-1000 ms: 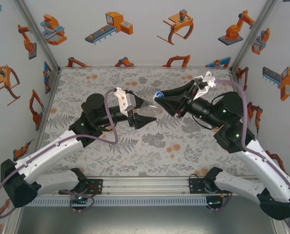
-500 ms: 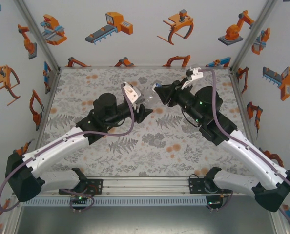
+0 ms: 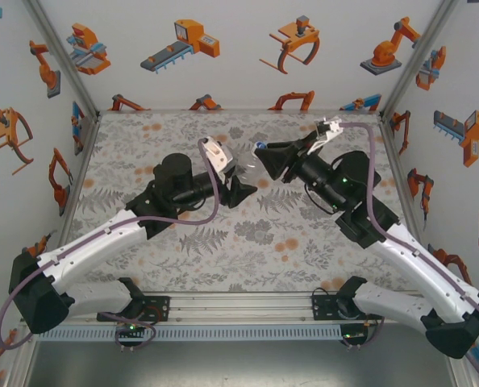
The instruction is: Screw on the bottle caps
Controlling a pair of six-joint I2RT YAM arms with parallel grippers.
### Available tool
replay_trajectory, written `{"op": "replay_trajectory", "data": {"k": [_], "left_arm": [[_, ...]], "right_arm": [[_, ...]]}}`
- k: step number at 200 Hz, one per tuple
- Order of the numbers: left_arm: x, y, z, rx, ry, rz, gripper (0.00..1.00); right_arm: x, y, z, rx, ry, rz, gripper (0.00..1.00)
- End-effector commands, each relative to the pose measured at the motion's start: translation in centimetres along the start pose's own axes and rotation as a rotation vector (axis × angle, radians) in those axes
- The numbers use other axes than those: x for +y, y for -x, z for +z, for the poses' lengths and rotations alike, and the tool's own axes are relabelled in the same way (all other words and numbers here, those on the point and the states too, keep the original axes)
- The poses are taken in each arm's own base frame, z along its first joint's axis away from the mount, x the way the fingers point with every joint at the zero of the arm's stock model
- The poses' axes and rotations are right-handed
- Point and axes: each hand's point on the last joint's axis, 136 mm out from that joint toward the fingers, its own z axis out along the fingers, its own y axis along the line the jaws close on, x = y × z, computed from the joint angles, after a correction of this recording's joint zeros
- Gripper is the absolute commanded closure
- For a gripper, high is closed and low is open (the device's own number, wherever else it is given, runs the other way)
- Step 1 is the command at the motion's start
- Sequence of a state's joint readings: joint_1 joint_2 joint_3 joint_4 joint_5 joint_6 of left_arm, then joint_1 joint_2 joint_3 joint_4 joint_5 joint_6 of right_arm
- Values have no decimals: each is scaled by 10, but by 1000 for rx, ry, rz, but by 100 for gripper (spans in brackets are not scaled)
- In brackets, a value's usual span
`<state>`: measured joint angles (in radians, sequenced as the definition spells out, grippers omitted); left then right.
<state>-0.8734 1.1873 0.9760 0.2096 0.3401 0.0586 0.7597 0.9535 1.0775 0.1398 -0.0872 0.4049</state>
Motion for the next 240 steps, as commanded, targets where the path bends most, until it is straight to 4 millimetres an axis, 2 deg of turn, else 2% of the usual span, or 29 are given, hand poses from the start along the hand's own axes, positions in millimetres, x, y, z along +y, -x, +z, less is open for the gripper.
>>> {"op": "replay_trajectory", "data": {"k": [1, 40, 97, 128, 177, 198, 240], "left_arm": [[-48, 35, -12, -100, -267, 18, 100], [-87, 57, -36, -179, -501, 29, 100], [-113, 77, -60, -226, -670, 38, 100], [-120, 80, -63, -229, -718, 34, 100], [-126, 83, -60, -224, -761, 16, 100], [-128, 82, -60, -222, -774, 15, 100], [-130, 81, -59, -219, -785, 16, 100]], "right_arm": [[47, 35, -18, -103, 223, -62, 53], [80, 47, -35, -90, 377, -122, 50], [124, 53, -63, -50, 625, -159, 52], [130, 50, -66, -18, 668, -156, 55], [148, 46, -68, 12, 830, -113, 56], [149, 45, -67, 16, 839, -108, 57], [150, 45, -68, 16, 846, -111, 69]]}}
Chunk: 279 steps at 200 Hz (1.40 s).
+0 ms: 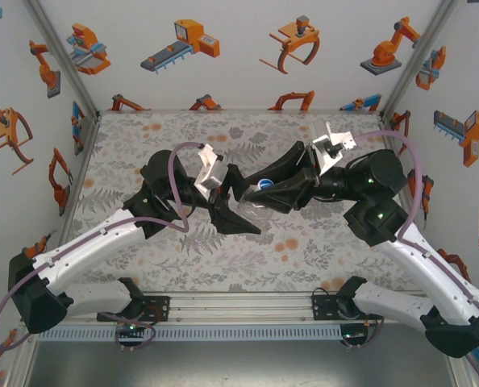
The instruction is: Screw on the bottle caps
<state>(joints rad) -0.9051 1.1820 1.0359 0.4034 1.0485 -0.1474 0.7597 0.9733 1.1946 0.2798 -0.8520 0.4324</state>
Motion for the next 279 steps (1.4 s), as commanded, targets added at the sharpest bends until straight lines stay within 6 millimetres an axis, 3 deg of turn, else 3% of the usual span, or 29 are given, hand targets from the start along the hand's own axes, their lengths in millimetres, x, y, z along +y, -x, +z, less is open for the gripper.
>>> {"op": "replay_trajectory", "data": {"k": [1, 32, 46, 110, 178, 230, 279], "left_arm": [[-10, 18, 2, -28, -47, 53, 100], [-10, 17, 3, -27, -48, 59, 100], [-9, 17, 3, -26, -48, 61, 100], [-10, 12, 2, -12, -43, 76, 100], [7, -1, -3, 35, 95, 126, 100], [36, -8, -17, 55, 315, 188, 100], [75, -10, -31, 75, 541, 236, 100]], "right_arm": [[18, 22, -2, -45, 56, -49, 69], [18, 20, -2, -39, 56, -48, 86], [17, 19, -2, -34, 54, -45, 100], [8, 12, -3, -7, -3, -47, 100], [-13, 5, -8, 11, -141, -66, 100], [-49, 1, -19, 19, -355, -87, 100], [-105, -9, -35, 15, -642, -44, 100]]}}
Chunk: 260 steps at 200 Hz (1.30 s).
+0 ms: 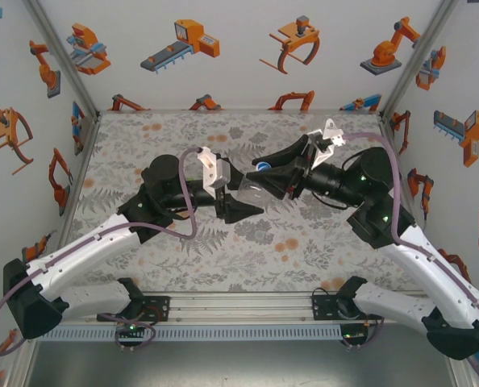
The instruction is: Screw on the bottle caps
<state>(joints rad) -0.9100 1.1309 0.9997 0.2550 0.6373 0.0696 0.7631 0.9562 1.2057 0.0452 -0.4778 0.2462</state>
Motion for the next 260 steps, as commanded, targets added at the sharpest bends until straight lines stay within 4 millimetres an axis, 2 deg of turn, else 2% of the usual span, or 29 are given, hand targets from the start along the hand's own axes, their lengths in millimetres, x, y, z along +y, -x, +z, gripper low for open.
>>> {"op": "replay_trajectory", "data": {"k": [1, 43, 83, 109, 130, 162, 198, 218, 260], "left_arm": [[21, 7, -4, -14, 142, 117, 100], [63, 3, 0, 13, 347, 129, 100], [104, -11, 3, 91, 579, 124, 100], [126, -20, 2, 150, 749, 137, 100], [129, -19, 6, 151, 786, 158, 100], [125, -18, 16, 136, 740, 155, 100], [116, -22, 21, 145, 679, 138, 100], [104, -21, 27, 138, 594, 139, 100], [76, -17, 35, 131, 418, 119, 100]], "right_arm": [[-45, 5, -1, -22, -250, 22, 100], [-95, -8, -2, -10, -502, 40, 100], [-131, -13, -6, -25, -698, 91, 100], [-146, -18, -9, -43, -776, 155, 100], [-148, -21, -7, -82, -777, 210, 100], [-145, -24, -2, -76, -745, 226, 100], [-138, -23, -8, -72, -726, 216, 100], [-128, -18, -7, -65, -676, 196, 100], [-90, 0, -7, -74, -485, 119, 49]]}}
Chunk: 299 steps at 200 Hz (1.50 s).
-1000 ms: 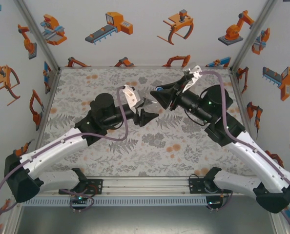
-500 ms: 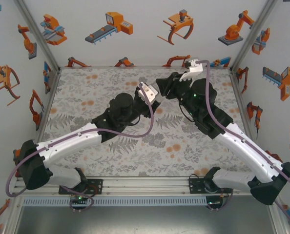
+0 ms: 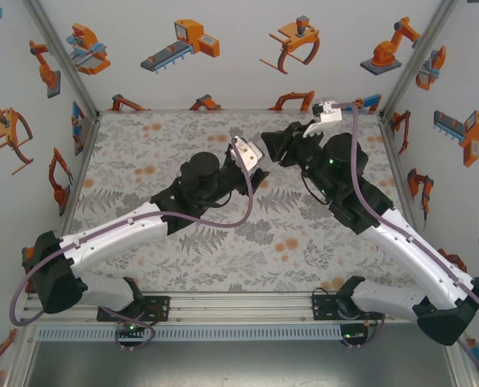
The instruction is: Screw on the bottle caps
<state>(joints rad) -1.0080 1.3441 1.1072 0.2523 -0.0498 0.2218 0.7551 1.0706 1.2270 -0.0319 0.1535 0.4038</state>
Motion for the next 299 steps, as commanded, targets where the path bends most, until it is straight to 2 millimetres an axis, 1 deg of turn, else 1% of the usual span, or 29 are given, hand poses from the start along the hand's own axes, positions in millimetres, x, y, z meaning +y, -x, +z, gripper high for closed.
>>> {"op": "replay_trajectory", "data": {"k": [1, 2, 11, 19, 27, 54, 75, 96, 115, 146, 165, 179, 201, 231, 288, 299], "left_arm": [[-20, 30, -13, -69, -150, -3, 100], [-20, 30, -14, -70, -153, -4, 100], [-25, 33, -18, -81, -199, -12, 100], [-31, 35, -23, -97, -253, -20, 100], [-37, 39, -29, -117, -308, -29, 100], [-61, 58, -55, -205, -533, -59, 100], [-82, 73, -79, -264, -717, -65, 100], [-99, 85, -101, -300, -878, -71, 100], [-107, 89, -110, -311, -960, -84, 100], [-114, 91, -118, -317, -1032, -93, 100], [-119, 93, -123, -319, -1072, -93, 100], [-122, 94, -126, -321, -1097, -89, 100], [-123, 93, -126, -320, -1107, -90, 100], [-124, 94, -126, -322, -1111, -89, 100], [-125, 96, -126, -331, -1116, -83, 100], [-125, 96, -126, -330, -1117, -85, 100]], "right_arm": [[35, 23, -24, -62, 186, -40, 48], [35, 24, -25, -64, 186, -42, 46], [41, 30, -34, -76, 221, -59, 40], [47, 34, -41, -84, 253, -77, 36], [53, 39, -50, -96, 289, -94, 34], [83, 55, -84, -140, 465, -152, 34], [105, 62, -108, -150, 606, -188, 34], [123, 63, -125, -142, 727, -212, 35], [137, 64, -138, -134, 829, -215, 37], [148, 59, -145, -102, 926, -211, 43], [153, 53, -145, -66, 966, -210, 48], [155, 52, -145, -54, 988, -199, 53], [159, 50, -146, -41, 1027, -190, 58], [163, 49, -150, -30, 1066, -186, 61], [167, 42, -154, 5, 1119, -183, 60], [167, 41, -154, 8, 1123, -183, 61]]}}
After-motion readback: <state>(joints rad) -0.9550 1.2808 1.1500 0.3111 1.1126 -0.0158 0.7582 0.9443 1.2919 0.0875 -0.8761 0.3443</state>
